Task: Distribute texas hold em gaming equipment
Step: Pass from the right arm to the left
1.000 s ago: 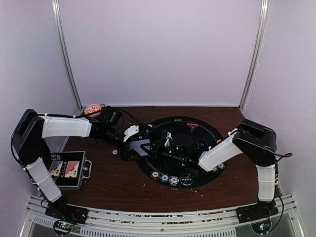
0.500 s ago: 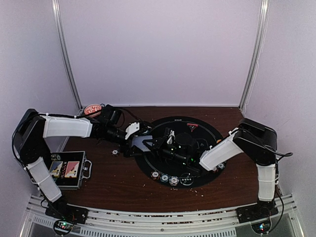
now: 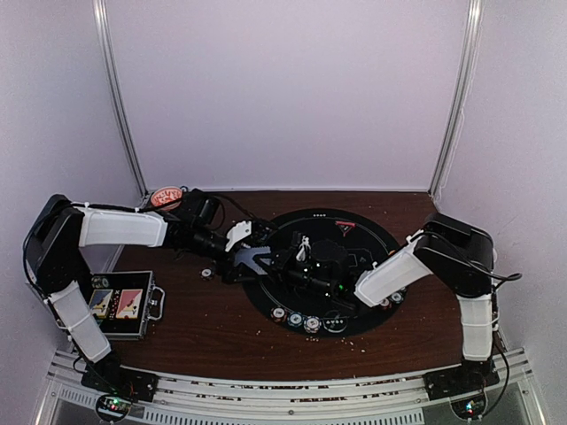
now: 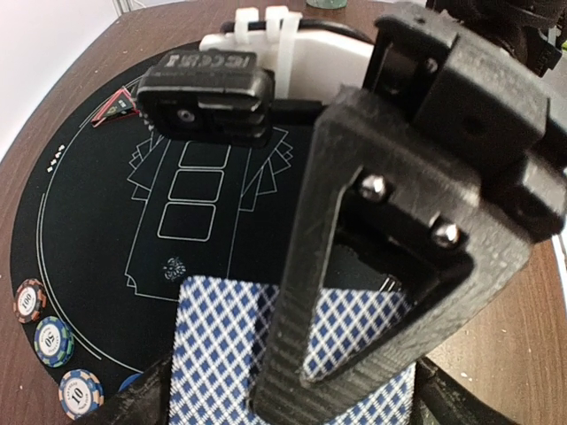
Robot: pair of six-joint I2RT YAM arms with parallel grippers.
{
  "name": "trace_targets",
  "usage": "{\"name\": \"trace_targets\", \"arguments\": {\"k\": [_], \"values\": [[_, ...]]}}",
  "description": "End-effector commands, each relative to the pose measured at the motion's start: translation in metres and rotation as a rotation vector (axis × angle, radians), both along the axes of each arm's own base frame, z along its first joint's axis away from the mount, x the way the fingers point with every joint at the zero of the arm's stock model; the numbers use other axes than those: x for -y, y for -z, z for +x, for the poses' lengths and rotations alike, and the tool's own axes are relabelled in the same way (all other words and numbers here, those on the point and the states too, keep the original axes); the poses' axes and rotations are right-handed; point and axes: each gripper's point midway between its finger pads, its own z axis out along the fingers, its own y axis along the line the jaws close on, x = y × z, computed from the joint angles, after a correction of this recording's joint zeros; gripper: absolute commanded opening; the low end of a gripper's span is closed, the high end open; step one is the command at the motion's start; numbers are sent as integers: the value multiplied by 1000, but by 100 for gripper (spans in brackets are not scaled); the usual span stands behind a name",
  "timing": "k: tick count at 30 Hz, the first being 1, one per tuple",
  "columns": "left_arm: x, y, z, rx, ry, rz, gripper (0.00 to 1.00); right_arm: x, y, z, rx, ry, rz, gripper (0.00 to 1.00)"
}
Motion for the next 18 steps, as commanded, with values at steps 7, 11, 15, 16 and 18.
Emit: {"name": "trace_targets", "arguments": {"k": [7, 11, 15, 16, 18], "values": [[9, -2, 5, 8, 12, -4, 80, -6, -4, 3, 23, -10, 9, 0], [7, 4, 3, 2, 18, 11, 84, -7, -6, 2, 22, -16, 20, 0], [5, 6, 5, 14, 7, 25, 87, -7, -9, 2, 27, -18, 24, 0], [5, 6, 6, 15, 6, 24, 85, -7, -8, 2, 27, -18, 21, 0], [5, 6, 6, 13, 5, 25, 81, -8, -8, 2, 28, -19, 18, 0]]}}
